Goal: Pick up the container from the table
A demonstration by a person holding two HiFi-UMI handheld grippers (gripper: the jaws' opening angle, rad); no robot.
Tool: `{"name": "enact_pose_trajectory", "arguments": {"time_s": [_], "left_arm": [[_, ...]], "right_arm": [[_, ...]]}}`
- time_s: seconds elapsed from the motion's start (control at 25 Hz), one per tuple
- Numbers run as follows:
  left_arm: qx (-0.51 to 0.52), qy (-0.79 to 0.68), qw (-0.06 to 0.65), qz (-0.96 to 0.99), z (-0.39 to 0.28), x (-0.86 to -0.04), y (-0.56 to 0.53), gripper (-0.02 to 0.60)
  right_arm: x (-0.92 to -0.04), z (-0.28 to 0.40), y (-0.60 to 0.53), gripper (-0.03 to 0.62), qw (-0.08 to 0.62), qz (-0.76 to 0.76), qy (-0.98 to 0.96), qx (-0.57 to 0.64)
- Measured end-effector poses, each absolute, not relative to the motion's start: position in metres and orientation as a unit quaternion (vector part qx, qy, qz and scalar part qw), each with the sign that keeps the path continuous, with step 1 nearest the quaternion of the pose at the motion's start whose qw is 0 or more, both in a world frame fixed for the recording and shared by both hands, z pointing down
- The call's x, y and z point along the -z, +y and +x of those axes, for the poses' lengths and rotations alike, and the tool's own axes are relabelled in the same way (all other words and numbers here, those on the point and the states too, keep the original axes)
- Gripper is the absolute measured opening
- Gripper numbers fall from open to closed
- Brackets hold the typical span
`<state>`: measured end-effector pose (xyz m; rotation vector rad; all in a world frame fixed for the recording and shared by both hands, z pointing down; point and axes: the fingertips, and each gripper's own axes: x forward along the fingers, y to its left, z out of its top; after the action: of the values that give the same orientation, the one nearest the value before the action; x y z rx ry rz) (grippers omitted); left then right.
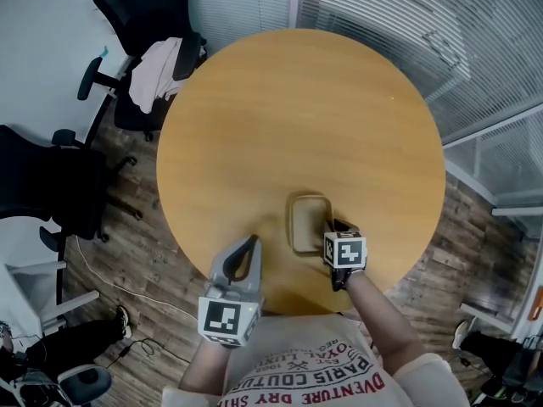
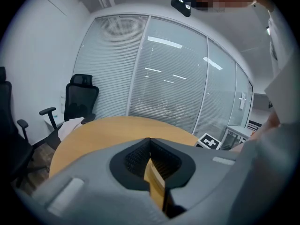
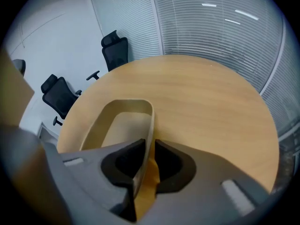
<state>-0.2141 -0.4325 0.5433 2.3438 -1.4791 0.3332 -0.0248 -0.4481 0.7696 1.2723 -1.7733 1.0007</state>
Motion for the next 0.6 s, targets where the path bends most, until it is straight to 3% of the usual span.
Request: {"name": "enact_pose_trajectory", "arguments": {"time_s": [0.6], "left_arm": [[-0.121,-0.545,0.166,0.813,-0.231,-0.532,-0.43,0.006]], "right_arm": [[-0.747,-0.025,-0.459,0.006,0.337,0.51,-0.69,-0.387]]}}
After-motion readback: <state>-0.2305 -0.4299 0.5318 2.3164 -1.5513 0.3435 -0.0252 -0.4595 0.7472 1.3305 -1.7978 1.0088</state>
